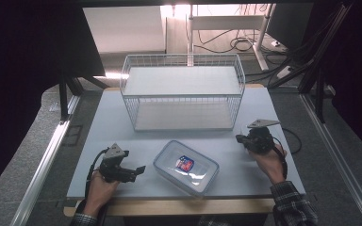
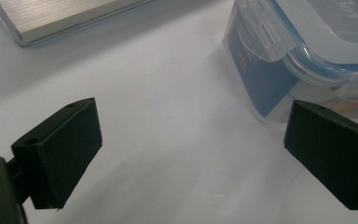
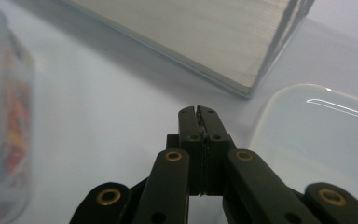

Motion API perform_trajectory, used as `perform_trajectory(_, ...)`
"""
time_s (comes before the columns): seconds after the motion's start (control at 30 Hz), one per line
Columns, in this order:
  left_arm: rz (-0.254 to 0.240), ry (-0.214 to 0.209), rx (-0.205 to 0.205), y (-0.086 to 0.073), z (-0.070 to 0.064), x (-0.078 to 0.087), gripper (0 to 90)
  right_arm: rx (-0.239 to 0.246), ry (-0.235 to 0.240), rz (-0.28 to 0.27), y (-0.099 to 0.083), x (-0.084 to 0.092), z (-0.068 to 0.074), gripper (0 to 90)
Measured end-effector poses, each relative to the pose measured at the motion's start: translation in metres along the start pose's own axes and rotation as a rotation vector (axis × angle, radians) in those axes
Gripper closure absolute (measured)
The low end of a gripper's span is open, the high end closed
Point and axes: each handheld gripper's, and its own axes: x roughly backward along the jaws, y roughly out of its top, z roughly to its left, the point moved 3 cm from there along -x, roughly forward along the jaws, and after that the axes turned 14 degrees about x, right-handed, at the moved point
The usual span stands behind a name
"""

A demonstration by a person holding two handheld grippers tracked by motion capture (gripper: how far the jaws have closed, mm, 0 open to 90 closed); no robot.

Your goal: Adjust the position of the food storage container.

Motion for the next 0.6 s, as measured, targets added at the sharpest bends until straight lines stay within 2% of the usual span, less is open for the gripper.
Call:
perform_trajectory(0.07, 0.005, -0.001, -0.001, 0.000, -0.001, 0.000, 4.7, 0.001, 0.006, -0.013, 0.000, 0.004, 0.004, 89.2)
perform_trajectory(0.13, 0.012, -0.003, -0.001, 0.000, -0.001, 0.000, 5.4, 0.003, 0.022, -0.035, -0.004, 0.014, 0.017, 89.2)
perform_trajectory(0.17, 0.015, -0.007, 0.002, 0.000, -0.001, -0.001, 5.4, 0.003, 0.022, -0.035, -0.004, 0.014, 0.017, 89.2)
perform_trajectory(0.33, 0.005, -0.028, 0.007, 0.001, -0.004, 0.000, 5.2, 0.012, 0.059, -0.047, -0.013, 0.026, 0.041, 89.2)
perform_trajectory(0.37, 0.000, -0.037, 0.001, 0.001, -0.005, 0.002, 4.9, 0.019, 0.064, -0.049, -0.014, 0.028, 0.046, 89.2)
perform_trajectory(0.4, -0.004, -0.024, -0.010, 0.001, -0.006, 0.002, 4.6, 0.030, 0.085, -0.056, -0.016, 0.032, 0.057, 89.2)
perform_trajectory(0.43, -0.004, -0.024, -0.010, 0.001, -0.006, 0.002, 4.6, 0.030, 0.085, -0.056, -0.016, 0.032, 0.057, 89.2)
perform_trajectory(0.47, 0.002, -0.026, -0.023, 0.001, -0.006, 0.002, 4.7, 0.042, 0.099, -0.057, -0.017, 0.035, 0.067, 89.1)
perform_trajectory(0.53, 0.006, -0.036, -0.026, 0.001, -0.007, 0.001, 4.4, 0.043, 0.108, -0.058, -0.017, 0.036, 0.070, 89.1)
perform_trajectory(0.6, 0.015, -0.042, -0.039, 0.001, -0.009, 0.001, 4.0, 0.048, 0.131, -0.058, -0.018, 0.037, 0.082, 88.9)
